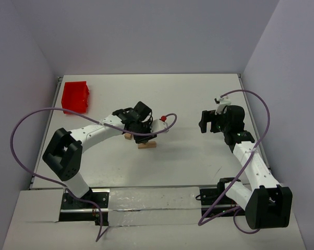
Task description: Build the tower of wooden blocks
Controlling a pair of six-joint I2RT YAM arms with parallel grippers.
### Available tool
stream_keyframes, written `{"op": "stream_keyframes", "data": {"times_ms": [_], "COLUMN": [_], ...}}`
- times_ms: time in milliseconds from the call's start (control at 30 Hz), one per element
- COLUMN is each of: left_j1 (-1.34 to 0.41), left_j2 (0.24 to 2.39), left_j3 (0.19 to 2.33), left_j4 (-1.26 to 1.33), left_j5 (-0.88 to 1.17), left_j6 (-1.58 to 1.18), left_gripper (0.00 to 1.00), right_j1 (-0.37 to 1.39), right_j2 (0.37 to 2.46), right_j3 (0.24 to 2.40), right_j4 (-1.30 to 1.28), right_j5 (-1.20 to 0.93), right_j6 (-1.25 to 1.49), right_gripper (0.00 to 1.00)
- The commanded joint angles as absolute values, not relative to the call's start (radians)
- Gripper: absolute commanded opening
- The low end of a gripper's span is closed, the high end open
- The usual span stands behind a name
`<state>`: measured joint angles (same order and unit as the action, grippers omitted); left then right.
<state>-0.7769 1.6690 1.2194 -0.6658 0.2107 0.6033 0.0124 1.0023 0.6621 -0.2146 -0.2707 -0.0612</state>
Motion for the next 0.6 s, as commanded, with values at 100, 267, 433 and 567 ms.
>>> {"op": "stream_keyframes", "data": {"times_ms": [100, 267, 433, 567], "left_j1": [-0.793, -0.793, -0.793, -0.793], "left_j2": [1.721, 1.741, 1.745, 1.752], "left_j3": [1.247, 1.240, 1.227, 1.227], "left_j4": [-0.609, -0.588, -0.564, -0.560], "left_j5": [0.196, 0.195, 0.189, 0.190], "left_j6": [0.587, 0.597, 0.608, 0.612], "left_gripper": [0.09, 0.10, 0.12, 0.13], "right_j1": [0.008, 0.008, 0.007, 0.008], "right_j2": [0.976, 0.979, 0.979, 0.980], "right_j3": [0.718, 0.718, 0.717, 0.716], "right_j4": [-0.219, -0.219, -0.221, -0.222], "right_j5": [-0.259, -0.261, -0.260, -0.259], "right_j6": [-0.061, -0.061, -0.061, -0.061], "right_gripper": [1.00, 1.00, 1.00, 1.00]}}
